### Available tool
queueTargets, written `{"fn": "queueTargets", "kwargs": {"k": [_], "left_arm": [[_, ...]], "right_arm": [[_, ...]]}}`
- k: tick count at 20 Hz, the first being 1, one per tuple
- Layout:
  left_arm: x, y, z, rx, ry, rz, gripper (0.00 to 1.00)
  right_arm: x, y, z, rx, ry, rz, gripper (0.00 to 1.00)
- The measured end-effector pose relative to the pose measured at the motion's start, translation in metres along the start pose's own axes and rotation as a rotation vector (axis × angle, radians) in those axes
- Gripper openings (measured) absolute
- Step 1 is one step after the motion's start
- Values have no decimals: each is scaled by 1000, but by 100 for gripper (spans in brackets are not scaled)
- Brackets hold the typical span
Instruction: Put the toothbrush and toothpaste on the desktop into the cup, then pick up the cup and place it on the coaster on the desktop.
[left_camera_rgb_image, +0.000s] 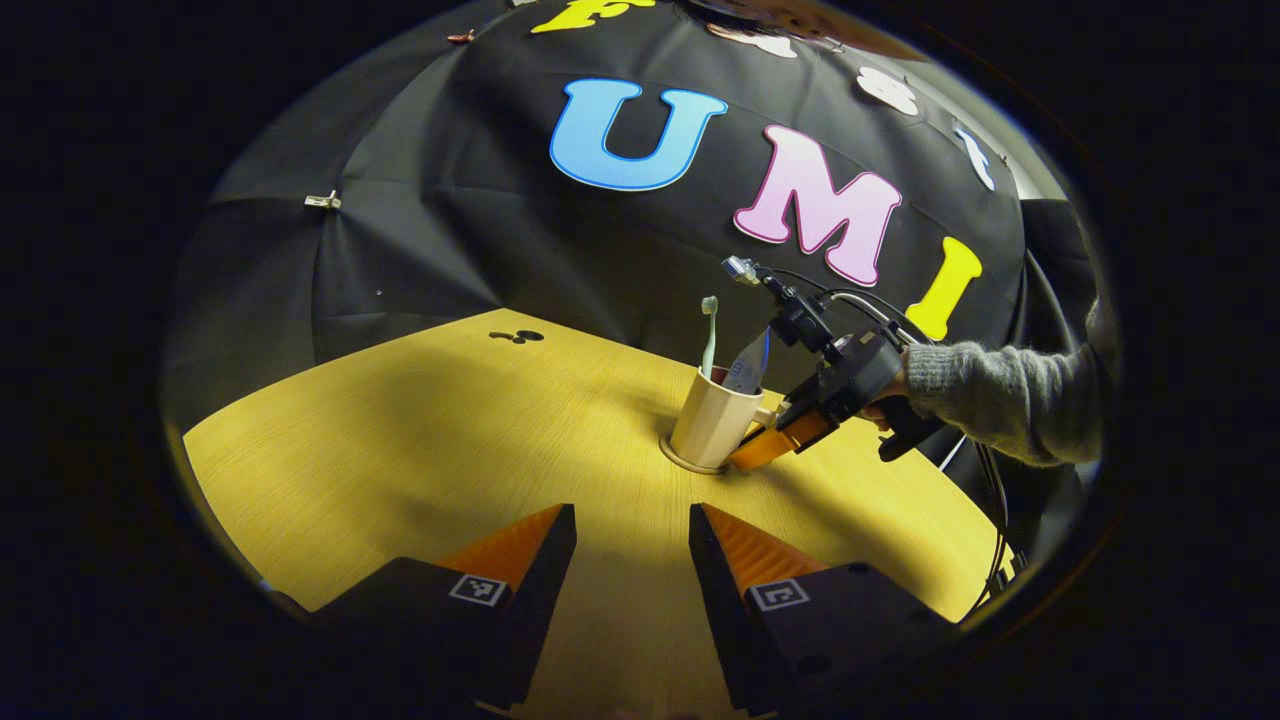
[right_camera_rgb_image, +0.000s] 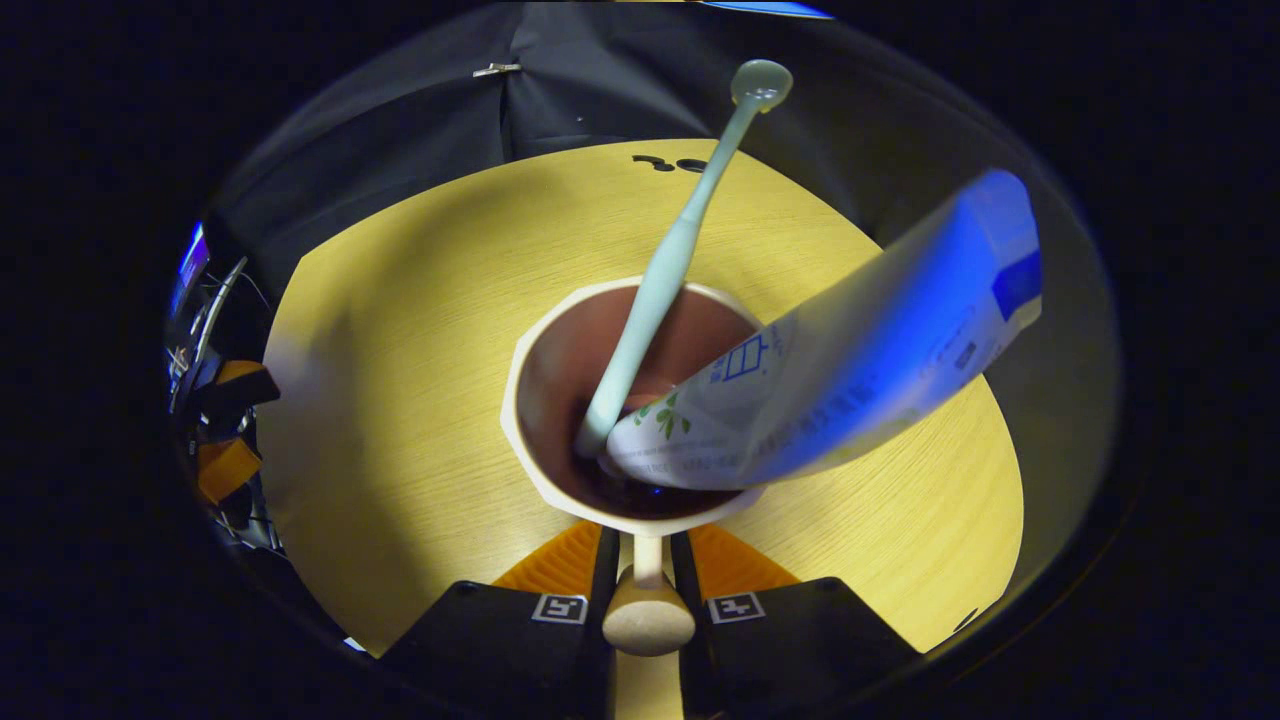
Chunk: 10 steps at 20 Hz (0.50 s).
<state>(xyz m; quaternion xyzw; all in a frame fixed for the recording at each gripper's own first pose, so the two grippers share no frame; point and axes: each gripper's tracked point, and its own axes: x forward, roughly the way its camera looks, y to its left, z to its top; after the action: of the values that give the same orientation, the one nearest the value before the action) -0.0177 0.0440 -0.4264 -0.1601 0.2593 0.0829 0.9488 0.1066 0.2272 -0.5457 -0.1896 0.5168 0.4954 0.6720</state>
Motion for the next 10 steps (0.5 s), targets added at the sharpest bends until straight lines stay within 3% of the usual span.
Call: {"fn": "queueTargets", "kwargs": {"k": [7, 10], "left_arm": [[0, -2, 1, 5, 8, -2, 73], [-3, -5, 3, 10, 10, -11, 73]], "right_arm": [[-9, -10, -2, 22, -16, -18, 34], [-17, -11, -2, 49, -30, -23, 54]]}}
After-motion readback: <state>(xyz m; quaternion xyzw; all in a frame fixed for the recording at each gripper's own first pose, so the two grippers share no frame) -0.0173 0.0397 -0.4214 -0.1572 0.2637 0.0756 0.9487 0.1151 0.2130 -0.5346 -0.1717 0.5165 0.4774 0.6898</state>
